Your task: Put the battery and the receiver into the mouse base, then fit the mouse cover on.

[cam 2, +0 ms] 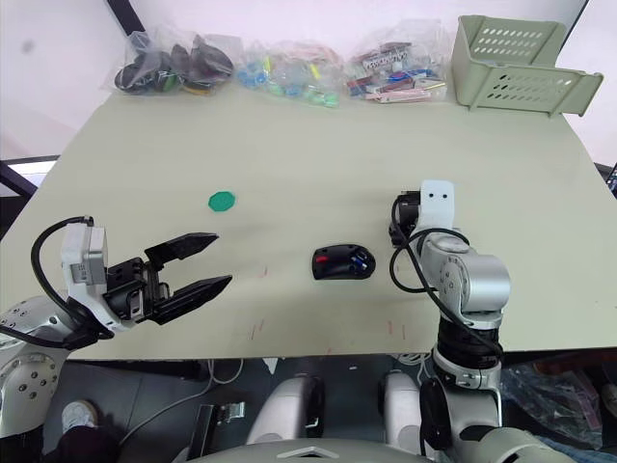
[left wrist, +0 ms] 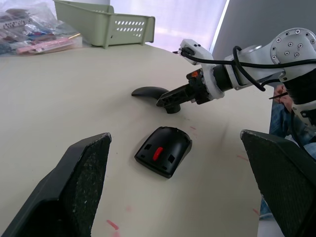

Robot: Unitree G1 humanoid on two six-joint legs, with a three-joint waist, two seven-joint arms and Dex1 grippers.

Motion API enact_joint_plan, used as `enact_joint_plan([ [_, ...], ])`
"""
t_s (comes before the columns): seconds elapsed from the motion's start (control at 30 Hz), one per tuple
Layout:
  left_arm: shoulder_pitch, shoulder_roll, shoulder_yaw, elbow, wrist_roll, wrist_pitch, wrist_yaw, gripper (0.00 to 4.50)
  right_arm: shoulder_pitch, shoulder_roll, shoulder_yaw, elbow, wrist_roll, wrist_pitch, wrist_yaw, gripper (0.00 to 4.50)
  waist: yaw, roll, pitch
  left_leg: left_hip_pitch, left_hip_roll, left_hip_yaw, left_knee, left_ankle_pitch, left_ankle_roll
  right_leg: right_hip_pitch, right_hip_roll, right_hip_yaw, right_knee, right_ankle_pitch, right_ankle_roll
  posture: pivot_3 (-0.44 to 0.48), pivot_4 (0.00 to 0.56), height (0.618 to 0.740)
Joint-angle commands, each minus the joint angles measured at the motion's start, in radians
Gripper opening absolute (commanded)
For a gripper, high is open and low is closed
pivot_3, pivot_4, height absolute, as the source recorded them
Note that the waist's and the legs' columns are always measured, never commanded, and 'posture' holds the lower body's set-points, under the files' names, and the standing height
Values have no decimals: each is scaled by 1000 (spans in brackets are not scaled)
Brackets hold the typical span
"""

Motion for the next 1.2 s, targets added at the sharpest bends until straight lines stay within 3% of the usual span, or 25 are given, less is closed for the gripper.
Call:
enact_joint_plan([
  [0.03,1,16,9,1,-12,-20,-10,4467,-2,4,12,-36,-11,-20,3,4500,0,0,0,0,0,0,-1,0,0,0,0,0,0,0,0,0,150,740],
  [0.17,6,17,7,2,-10,-22,-16,4467,3,11,11,-45,-17,-22,5,4500,0,0,0,0,0,0,-2,0,0,-1,0,0,-1,0,0,0,150,740],
  [0.23,8,17,7,4,-10,-22,-18,4500,4,11,13,-47,-23,-27,6,3959,0,0,0,0,0,0,-3,0,0,-1,0,0,-2,0,0,0,150,740],
  [1.2,11,19,-12,25,4,-45,-24,4500,7,11,25,-53,-52,-32,22,3959,0,0,0,0,0,0,-7,0,-1,-2,0,0,-2,0,1,0,150,740],
])
